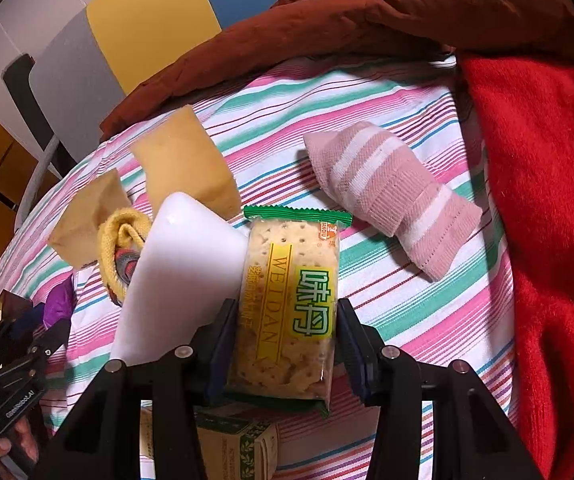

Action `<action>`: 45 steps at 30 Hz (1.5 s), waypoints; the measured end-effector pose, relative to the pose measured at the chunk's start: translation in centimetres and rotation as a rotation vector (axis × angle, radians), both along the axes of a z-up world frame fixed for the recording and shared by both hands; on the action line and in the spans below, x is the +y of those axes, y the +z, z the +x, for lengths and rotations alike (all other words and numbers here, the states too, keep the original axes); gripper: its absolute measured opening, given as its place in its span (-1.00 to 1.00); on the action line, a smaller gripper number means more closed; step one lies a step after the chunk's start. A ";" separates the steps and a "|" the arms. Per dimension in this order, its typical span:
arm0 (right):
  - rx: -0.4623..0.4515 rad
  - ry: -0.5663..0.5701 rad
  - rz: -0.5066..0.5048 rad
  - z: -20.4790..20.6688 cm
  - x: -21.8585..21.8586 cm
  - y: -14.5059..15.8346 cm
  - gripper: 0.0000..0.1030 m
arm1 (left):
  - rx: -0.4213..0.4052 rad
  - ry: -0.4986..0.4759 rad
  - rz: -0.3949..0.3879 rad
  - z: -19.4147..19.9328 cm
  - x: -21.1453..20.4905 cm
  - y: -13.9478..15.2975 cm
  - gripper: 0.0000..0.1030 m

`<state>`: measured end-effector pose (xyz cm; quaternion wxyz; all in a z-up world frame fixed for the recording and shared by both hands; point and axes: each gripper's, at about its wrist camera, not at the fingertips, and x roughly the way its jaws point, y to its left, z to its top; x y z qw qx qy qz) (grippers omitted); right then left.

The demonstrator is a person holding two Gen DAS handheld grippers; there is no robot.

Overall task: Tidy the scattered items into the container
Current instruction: 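Grasp the WEIDAN cracker packet with right gripper while left gripper grasps the purple packet, then carry the cracker packet and purple packet into the gold tray and release both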

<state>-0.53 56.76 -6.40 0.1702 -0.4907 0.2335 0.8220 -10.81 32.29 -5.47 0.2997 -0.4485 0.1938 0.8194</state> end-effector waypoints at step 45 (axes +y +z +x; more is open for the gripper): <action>0.208 -0.038 0.138 1.6 0.1 4.4 -0.06 | -0.056 0.056 0.283 9.2 -5.4 0.6 -0.27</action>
